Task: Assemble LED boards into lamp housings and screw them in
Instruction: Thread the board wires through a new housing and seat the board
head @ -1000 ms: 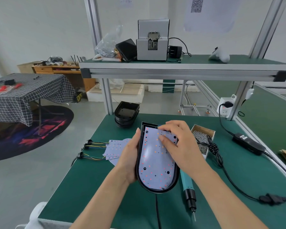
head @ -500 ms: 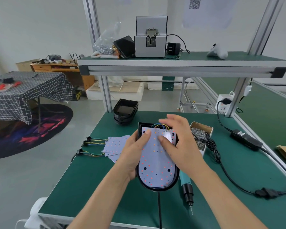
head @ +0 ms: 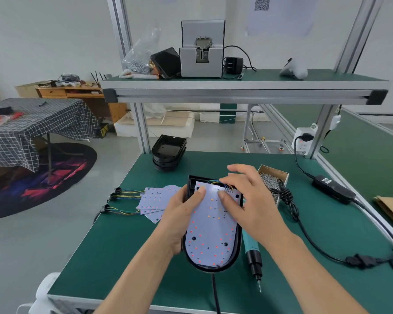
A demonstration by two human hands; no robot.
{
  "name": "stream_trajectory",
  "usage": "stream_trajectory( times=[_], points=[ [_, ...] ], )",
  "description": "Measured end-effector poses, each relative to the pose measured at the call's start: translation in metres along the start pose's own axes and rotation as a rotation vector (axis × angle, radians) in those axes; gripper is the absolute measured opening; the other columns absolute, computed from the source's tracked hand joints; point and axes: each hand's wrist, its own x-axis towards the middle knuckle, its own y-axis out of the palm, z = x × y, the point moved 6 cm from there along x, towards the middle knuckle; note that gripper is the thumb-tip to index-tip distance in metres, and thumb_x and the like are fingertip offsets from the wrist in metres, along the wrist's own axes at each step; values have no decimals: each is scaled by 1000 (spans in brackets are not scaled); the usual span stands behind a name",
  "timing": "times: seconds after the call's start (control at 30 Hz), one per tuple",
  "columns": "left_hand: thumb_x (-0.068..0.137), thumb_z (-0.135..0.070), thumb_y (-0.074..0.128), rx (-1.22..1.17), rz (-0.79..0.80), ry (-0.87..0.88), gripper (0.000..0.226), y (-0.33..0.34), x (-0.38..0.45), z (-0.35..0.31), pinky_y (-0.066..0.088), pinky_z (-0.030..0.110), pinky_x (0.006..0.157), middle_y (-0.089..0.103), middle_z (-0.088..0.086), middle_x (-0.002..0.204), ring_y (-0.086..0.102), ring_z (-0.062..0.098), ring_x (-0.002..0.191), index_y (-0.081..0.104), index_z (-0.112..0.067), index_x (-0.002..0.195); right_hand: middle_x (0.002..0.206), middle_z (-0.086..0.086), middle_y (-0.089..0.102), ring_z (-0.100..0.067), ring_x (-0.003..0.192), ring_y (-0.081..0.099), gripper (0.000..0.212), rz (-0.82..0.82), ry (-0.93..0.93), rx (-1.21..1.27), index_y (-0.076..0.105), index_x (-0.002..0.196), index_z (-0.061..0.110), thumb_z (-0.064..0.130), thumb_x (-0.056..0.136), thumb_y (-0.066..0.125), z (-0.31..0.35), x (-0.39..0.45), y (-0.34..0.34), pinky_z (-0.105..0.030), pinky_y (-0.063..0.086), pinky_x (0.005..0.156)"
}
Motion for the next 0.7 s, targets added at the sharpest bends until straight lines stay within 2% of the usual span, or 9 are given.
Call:
stream_trajectory(
  times=[0.17, 0.27, 0.33, 0.47, 0.53, 0.6, 0.7],
  points=[
    [94, -41, 72, -8, -3, 6, 22, 3, -3, -3, 62, 38, 79, 76, 12, 119, 74, 31, 107, 75, -25, 109, 137, 9, 55, -12, 104, 61, 29, -51, -14, -20, 67, 129, 20, 24, 100, 68, 3, 2, 2, -22, 47, 87],
    [93, -42, 73, 17, -6, 20, 24, 2, -3, -8, 63, 40, 84, 76, 10, 120, 73, 31, 110, 74, -26, 110, 129, 5, 60, -9, 114, 60, 22, -69, -40, 23, 72, 120, 16, 19, 99, 69, 7, 5, 2, -26, 49, 87],
    [90, -42, 73, 45, 0, 43, 27, 2, -5, -12, 62, 41, 88, 75, 10, 121, 72, 31, 112, 74, -26, 111, 127, 4, 61, -7, 117, 59, 17, -49, -32, 64, 74, 114, 16, 18, 98, 69, 8, 7, 2, -25, 48, 86],
    [90, -35, 74, 29, 23, 82, 26, 3, -11, -14, 61, 36, 81, 75, 14, 118, 74, 32, 106, 73, -19, 111, 128, 6, 60, -9, 122, 58, 12, 3, -18, 100, 74, 106, 17, 13, 94, 76, 5, 9, 6, -16, 43, 95],
    [92, -30, 74, 52, 10, 95, 18, 2, -13, -13, 61, 34, 77, 76, 14, 112, 75, 31, 101, 73, -20, 106, 129, 7, 60, -9, 123, 58, 9, 8, -5, 98, 74, 104, 18, 16, 95, 76, 2, 7, 6, -17, 43, 97],
    [97, -22, 72, 64, 3, 90, 5, 0, -13, -11, 60, 32, 74, 77, 13, 110, 76, 29, 98, 74, -22, 102, 127, 6, 60, -8, 121, 58, 11, -36, -17, 89, 74, 106, 17, 19, 95, 75, 2, 3, 6, -18, 44, 96],
    [100, -20, 66, 55, 3, 70, 9, 0, -12, -9, 61, 32, 74, 77, 13, 111, 76, 30, 99, 74, -23, 103, 120, 5, 60, -9, 116, 59, 23, -134, -21, 67, 71, 115, 14, 23, 94, 74, 3, -4, 6, -16, 43, 96]
  ],
)
